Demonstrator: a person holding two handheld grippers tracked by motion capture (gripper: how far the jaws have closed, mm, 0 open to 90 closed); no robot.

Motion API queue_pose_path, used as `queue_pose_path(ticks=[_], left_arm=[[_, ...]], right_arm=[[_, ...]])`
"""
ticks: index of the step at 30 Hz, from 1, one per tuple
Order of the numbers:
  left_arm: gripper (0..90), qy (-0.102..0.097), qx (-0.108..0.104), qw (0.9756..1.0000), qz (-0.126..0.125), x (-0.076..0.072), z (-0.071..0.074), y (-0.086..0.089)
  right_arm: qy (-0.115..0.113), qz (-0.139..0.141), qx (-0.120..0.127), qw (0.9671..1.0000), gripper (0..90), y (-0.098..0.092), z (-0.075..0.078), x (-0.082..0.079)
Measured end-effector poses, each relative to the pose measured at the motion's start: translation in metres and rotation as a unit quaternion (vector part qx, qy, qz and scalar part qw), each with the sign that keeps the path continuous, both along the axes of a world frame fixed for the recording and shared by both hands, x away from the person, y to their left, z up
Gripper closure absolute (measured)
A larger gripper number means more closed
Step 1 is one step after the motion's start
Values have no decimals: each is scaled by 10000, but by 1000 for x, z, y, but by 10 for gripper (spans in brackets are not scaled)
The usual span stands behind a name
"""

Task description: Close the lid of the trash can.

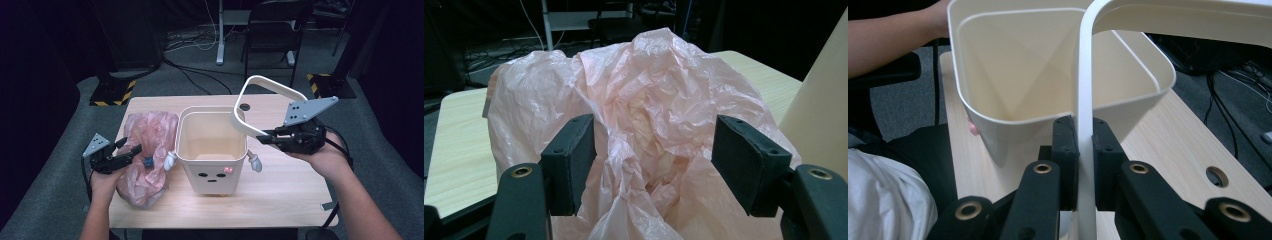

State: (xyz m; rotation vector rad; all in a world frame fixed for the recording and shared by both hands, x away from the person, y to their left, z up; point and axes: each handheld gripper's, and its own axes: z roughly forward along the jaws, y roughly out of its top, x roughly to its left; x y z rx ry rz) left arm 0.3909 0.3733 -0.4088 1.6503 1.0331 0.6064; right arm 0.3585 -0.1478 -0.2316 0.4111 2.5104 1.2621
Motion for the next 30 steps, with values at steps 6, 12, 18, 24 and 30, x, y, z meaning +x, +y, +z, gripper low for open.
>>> queue_pose_path(ticks=[6,12,18,24,30], left_arm=[[337,-4,-19,10000,2,1,0,0],[337,-8,-50,10000,8,1,0,1],[338,-1,-72,10000,27,1,0,2],[338,1,-55,10000,0,2,0,0],[338,15,-45,10000,-19,2,-1,-2]], right_arm=[[-42,254,-30,9997,834,16,7,-4],[-3,535,-67,9985,834,35,8,-1],[3,807,-99,9967,835,52,12,-1],[25,1112,-63,9938,834,66,13,-6],[40,1334,-107,9910,834,81,11,-7]])
